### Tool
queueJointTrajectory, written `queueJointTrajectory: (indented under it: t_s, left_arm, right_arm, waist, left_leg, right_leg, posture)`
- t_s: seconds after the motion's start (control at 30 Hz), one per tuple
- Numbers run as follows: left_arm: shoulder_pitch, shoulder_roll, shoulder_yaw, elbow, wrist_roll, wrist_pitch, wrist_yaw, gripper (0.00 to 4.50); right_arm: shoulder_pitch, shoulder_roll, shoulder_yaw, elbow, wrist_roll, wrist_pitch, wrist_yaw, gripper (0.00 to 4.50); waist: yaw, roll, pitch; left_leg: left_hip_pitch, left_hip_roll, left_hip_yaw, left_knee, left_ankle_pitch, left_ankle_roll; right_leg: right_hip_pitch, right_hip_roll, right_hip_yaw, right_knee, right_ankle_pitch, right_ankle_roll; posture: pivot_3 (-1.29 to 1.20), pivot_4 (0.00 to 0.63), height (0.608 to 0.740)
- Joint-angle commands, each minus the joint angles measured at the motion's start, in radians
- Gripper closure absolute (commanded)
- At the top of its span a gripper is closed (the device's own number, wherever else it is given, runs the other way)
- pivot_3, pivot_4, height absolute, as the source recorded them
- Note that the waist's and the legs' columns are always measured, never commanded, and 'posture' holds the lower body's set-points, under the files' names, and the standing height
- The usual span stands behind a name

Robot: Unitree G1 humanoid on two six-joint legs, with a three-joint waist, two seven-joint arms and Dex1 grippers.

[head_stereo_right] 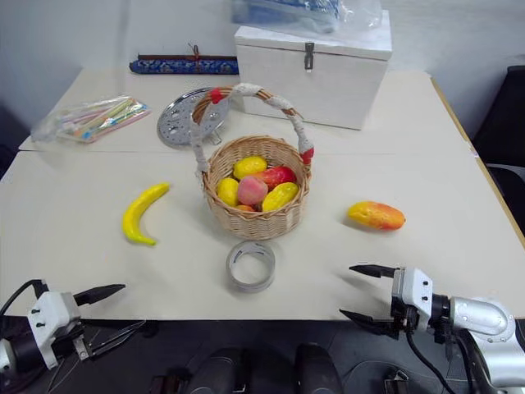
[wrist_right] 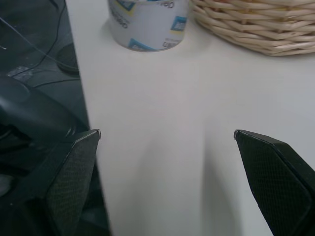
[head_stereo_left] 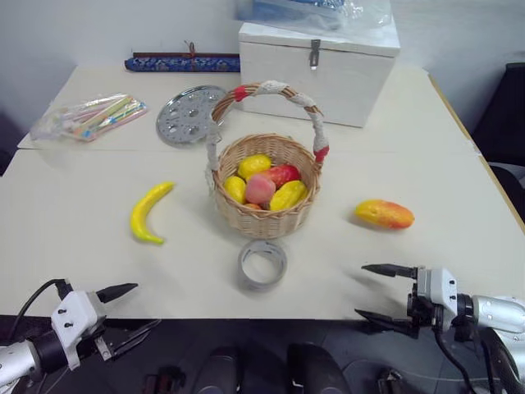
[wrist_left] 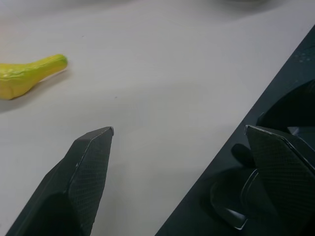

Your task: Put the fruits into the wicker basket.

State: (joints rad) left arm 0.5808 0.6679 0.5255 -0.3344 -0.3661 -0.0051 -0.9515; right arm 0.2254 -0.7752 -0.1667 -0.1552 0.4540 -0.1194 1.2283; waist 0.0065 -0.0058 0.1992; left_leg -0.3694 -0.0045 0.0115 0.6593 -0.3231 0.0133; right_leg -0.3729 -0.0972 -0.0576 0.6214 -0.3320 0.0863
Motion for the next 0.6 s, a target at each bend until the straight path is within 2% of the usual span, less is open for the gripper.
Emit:
queueJointTrajectory:
  t_s: [0.03,0.17,0.43,0.6]
  left_arm:
    - [0.006,0.019,0.006,-0.012,0.007,-0.002,-0.008,0.02]
    - [0.016,0.057,-0.009,-0.035,-0.046,0.103,-0.039,0.02]
    - [-0.017,0.042,0.015,-0.065,-0.160,0.164,-0.058,0.02]
    - [0.015,0.075,0.019,-0.113,-0.173,0.150,-0.137,0.02]
  right_arm:
    - [0.000,0.007,-0.014,-0.018,0.007,-0.013,-0.006,0.00]
    - [-0.001,0.016,-0.011,-0.006,-0.003,-0.034,-0.006,0.00]
    - [-0.029,0.035,-0.002,0.026,-0.018,-0.059,-0.008,0.00]
    - [-0.036,0.026,0.004,-0.019,0.012,-0.033,0.014,0.00]
  waist:
    - [-0.001,0.000,0.000]
    - [-0.005,0.000,0.000]
    - [-0.007,0.000,0.000]
    - [-0.007,0.000,0.000]
  left_leg:
    - [0.000,0.000,0.000,0.000,0.000,0.000]
    - [0.000,0.000,0.000,0.000,0.000,0.000]
    - [0.000,0.000,0.000,0.000,0.001,-0.001]
    - [0.000,0.000,0.000,0.000,0.001,-0.002]
  right_leg:
    - [0.000,0.000,0.000,0.000,0.000,0.000]
    - [0.000,0.000,0.000,0.000,0.000,0.000]
    - [0.000,0.000,0.000,0.000,0.000,0.000]
    - [0.000,0.000,0.000,0.000,0.000,0.000]
  posture:
    - [0.00,0.150,0.740]
    - [0.00,0.150,0.740]
    - [0.00,0.150,0.740]
    - [0.00,0.150,0.740]
